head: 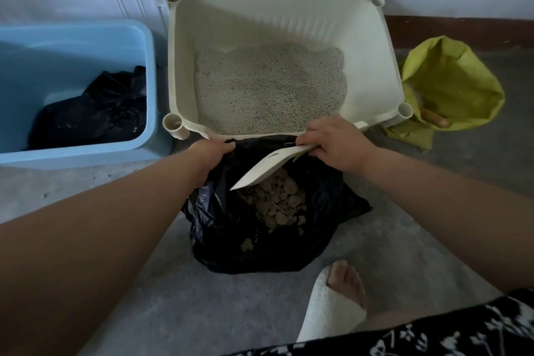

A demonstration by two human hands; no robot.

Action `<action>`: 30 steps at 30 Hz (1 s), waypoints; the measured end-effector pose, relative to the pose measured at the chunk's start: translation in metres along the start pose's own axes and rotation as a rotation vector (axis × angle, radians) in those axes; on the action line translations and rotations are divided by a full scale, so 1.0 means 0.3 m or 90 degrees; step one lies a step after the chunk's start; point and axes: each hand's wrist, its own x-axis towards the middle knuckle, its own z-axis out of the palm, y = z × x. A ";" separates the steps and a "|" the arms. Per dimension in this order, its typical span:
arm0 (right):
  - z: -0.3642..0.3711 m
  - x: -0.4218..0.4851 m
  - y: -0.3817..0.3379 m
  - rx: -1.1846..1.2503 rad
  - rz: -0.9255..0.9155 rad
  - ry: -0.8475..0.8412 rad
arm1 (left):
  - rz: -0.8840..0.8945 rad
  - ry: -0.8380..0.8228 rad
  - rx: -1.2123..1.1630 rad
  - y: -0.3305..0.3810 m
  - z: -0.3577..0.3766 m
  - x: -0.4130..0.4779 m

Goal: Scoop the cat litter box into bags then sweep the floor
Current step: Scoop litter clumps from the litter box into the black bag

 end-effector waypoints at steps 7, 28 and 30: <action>-0.064 0.014 0.023 0.156 0.137 -0.051 | 0.000 -0.020 -0.048 0.013 0.022 -0.019; -0.189 0.338 0.333 -0.047 0.526 -0.162 | -0.018 -0.065 0.016 0.019 0.027 0.031; -0.176 0.349 0.332 -0.015 0.501 -0.179 | -0.024 -0.064 0.018 0.020 0.023 0.035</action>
